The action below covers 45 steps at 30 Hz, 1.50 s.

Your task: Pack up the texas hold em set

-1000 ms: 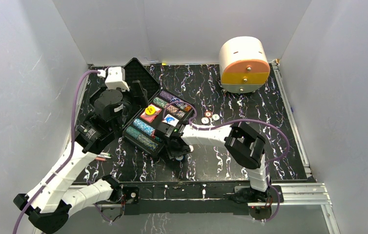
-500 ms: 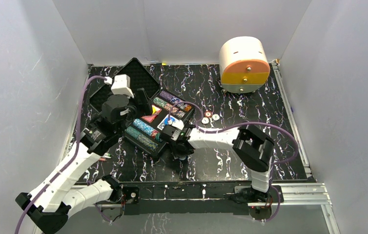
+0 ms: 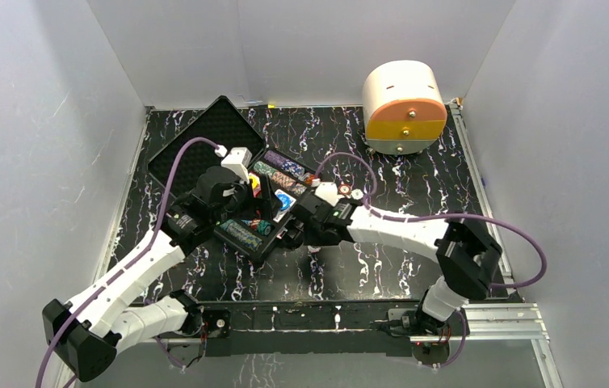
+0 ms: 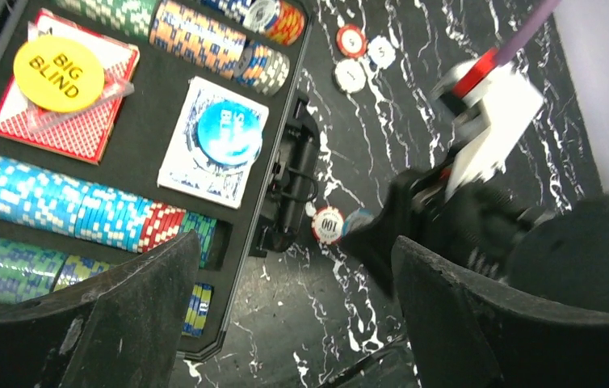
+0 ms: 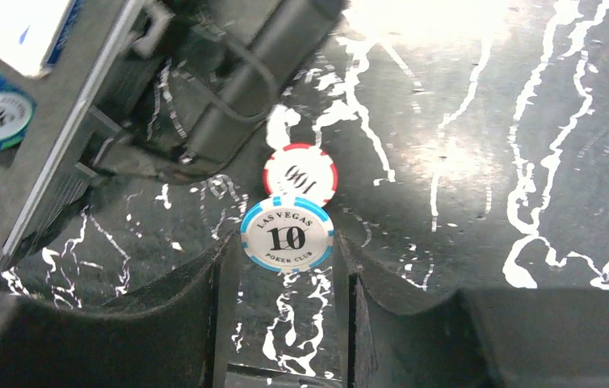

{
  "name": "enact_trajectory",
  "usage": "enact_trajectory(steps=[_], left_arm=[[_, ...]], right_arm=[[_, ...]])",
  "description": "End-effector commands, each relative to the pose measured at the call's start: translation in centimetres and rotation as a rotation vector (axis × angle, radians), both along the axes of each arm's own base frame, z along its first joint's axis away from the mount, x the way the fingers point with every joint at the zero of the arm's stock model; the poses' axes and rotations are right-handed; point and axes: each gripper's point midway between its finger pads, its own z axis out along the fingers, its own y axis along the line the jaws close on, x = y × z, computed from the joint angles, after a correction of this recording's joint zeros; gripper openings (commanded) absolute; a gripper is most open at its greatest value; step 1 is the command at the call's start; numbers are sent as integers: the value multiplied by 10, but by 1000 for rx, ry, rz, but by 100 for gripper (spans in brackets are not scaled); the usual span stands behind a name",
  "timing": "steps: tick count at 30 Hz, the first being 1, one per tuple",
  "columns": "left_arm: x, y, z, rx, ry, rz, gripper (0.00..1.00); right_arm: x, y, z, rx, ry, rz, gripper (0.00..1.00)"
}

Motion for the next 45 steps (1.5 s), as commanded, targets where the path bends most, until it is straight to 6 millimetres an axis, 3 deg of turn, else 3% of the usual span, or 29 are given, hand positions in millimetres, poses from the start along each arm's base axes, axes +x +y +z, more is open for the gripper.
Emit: enact_trajectory(steps=[1, 10, 15, 24, 28, 36, 42, 45], left_arm=[[-4, -8, -2, -53, 8, -23, 87], [-21, -49, -36, -192, 111, -194, 78], [-22, -68, -36, -306, 94, -255, 76], [-13, -80, -44, -390, 82, -237, 72], [-9, -80, -55, -377, 115, -214, 65], [-7, -83, -58, -450, 136, -168, 49], [-2, -80, -62, -467, 138, -120, 32], [0, -79, -65, -450, 128, -121, 18]], right_arm=[[18, -9, 19, 148, -12, -144, 49], [40, -20, 47, 442, 46, -323, 49], [48, -8, 71, 593, 60, -334, 49], [45, 16, 90, 747, 138, -311, 49], [42, 26, 88, 766, 178, -280, 49], [36, 34, 84, 794, 235, -260, 50], [31, 41, 76, 806, 294, -250, 49], [29, 44, 77, 822, 305, -237, 50]])
